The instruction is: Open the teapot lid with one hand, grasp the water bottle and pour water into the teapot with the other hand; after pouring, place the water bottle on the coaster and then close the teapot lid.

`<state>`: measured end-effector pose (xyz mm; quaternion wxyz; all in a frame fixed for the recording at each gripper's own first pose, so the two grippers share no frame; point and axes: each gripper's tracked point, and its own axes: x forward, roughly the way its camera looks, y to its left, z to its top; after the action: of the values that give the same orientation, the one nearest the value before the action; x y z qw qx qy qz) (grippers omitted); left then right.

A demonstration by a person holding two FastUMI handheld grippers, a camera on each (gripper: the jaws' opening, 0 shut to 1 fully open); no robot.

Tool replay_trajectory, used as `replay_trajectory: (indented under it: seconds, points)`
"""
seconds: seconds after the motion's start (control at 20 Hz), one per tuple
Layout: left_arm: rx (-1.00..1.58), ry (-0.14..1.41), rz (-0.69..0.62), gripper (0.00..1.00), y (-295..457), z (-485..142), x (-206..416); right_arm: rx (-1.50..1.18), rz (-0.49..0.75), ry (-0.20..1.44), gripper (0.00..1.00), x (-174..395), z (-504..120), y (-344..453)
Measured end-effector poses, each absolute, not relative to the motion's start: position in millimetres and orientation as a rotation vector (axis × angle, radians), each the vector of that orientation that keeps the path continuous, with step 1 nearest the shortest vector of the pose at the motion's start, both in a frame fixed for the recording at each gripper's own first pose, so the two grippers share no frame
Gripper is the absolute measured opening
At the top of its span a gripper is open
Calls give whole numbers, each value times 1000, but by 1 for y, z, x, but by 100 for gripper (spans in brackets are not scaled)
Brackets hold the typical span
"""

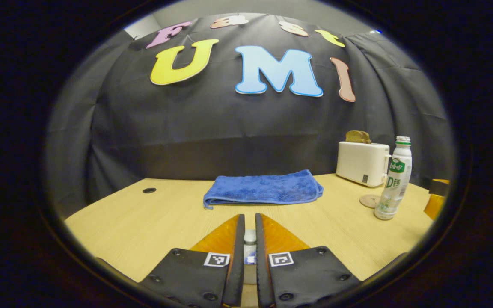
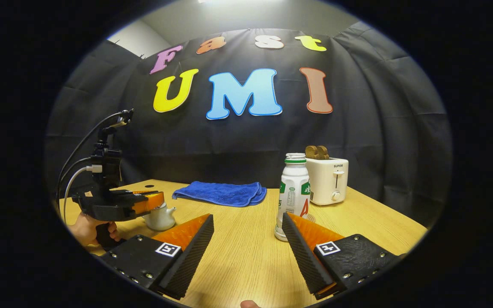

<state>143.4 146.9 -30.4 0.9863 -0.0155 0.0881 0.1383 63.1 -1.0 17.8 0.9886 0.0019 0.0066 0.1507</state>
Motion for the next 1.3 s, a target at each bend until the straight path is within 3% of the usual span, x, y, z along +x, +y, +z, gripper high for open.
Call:
replay_trajectory:
  seconds: [0.05, 0.2, 0.35, 0.4, 0.65, 0.9, 1.15, 1.3]
  points:
    - [-36, 171, 277, 15, 147, -28, 145, 5, 296, 10, 99, 64, 19, -3]
    - [-66, 146, 266, 12, 147, -20, 140, 12, 276, 8, 99, 68, 19, -10]
    - [-85, 89, 249, 16, 143, 4, 135, 19, 249, -2, 99, 79, 27, -19]
    - [-97, 71, 238, 11, 139, 10, 131, 6, 228, -18, 99, 86, 33, -26]
    - [-83, -25, 219, 15, 129, 43, 111, -32, 130, -17, 99, 135, 33, -48]
    - [-63, -55, 205, 11, 123, 51, 103, -84, 70, 61, 99, 177, 9, -52]
    - [-66, -78, 227, 15, 129, 55, 97, -99, 20, 67, 99, 201, 4, -62]
    - [-51, -75, 247, 11, 133, 51, 97, -99, 37, 80, 97, 208, -2, -56]
